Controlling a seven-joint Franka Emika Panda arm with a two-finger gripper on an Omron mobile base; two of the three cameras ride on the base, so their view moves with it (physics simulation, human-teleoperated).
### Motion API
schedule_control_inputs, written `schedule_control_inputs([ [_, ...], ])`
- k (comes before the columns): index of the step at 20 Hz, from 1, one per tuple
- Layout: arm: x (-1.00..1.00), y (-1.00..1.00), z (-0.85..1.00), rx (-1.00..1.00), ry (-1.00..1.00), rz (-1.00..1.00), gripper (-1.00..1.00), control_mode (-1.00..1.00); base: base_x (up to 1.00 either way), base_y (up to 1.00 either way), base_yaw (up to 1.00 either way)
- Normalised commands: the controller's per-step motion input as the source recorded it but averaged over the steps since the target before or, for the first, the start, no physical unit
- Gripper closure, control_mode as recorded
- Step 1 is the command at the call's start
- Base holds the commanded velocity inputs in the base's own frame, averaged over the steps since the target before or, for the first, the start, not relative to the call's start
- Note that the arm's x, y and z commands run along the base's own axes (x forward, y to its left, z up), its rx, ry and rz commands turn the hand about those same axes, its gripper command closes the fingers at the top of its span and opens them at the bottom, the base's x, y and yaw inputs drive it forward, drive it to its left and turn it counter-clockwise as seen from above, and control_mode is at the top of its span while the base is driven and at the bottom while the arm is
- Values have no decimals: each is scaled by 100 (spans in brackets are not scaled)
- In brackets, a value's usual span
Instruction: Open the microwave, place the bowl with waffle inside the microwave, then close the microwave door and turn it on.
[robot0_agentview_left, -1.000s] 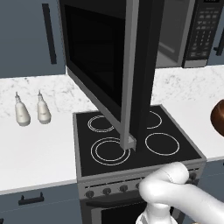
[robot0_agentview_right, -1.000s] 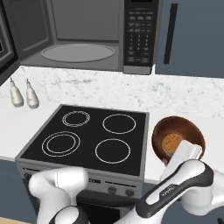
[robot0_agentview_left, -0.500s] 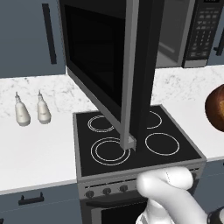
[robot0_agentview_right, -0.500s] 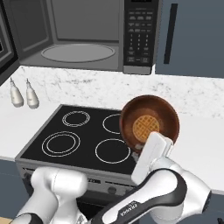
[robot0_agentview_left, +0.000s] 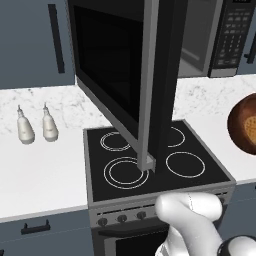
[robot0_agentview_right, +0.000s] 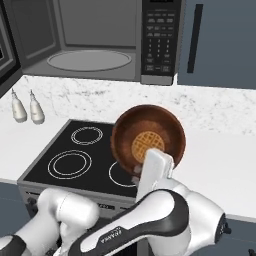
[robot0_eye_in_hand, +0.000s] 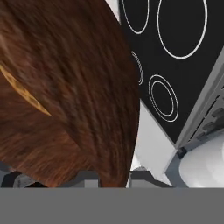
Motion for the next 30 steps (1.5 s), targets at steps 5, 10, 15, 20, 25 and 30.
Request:
schedule_control_inputs([
  [5,-9,69,59,-24,-1,13,100,-100,0,0,0],
  [10,13,67,83,-11,0,7,100,-100,0,0,0],
  [15,17,85,45,-13,8,10,100,-100,0,0,0],
  [20,52,62,54,-7,12,8,100,-100,0,0,0],
  [25,67,42,73,-2,8,2,100,-100,0,0,0],
  [30,64,37,50,0,4,2,100,-100,0,0,0],
])
